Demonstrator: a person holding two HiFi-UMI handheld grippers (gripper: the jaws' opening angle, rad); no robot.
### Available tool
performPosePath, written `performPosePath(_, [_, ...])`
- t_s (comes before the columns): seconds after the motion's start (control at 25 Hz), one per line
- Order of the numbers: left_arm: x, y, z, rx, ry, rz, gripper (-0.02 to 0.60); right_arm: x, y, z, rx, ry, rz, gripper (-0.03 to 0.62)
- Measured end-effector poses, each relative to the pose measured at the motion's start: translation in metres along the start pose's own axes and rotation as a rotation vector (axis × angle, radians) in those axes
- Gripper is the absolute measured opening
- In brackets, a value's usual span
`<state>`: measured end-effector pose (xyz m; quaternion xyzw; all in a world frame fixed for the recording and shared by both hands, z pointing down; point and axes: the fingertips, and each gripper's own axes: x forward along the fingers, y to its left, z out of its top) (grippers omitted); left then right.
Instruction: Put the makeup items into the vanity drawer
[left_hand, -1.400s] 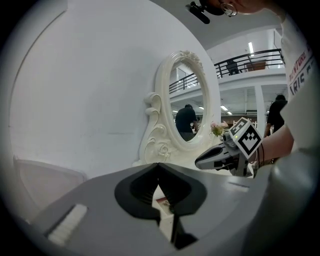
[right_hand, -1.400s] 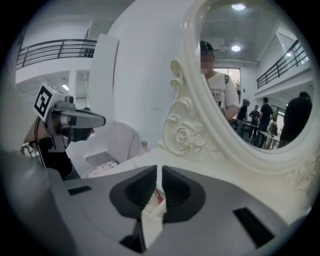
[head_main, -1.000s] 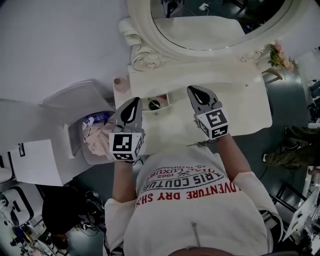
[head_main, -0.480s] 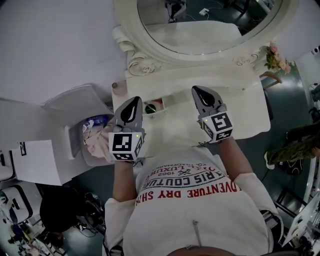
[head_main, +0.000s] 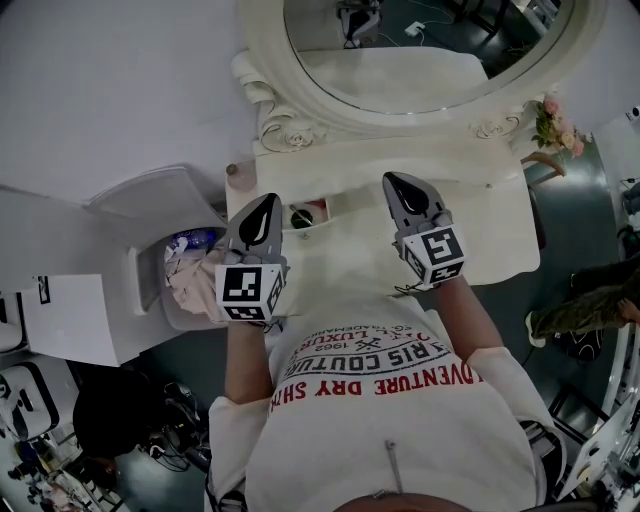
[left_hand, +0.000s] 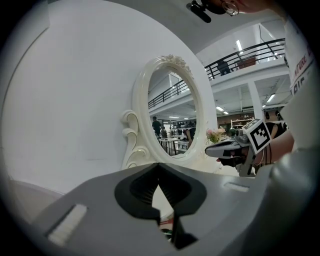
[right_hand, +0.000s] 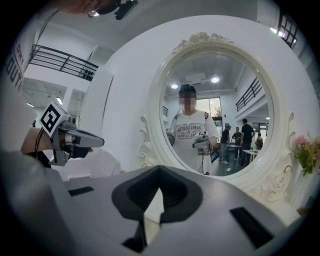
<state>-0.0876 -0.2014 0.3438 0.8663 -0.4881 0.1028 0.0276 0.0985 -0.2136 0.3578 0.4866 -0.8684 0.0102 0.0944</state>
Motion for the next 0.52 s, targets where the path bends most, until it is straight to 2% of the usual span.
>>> performPosePath(0.52, [-0.0076, 0.0049, 0.0016, -0.011, -0.014, -0.002, 0.011, 0.0018, 0.0065, 0.0082, -0.004, -0.016, -0.030, 0.006])
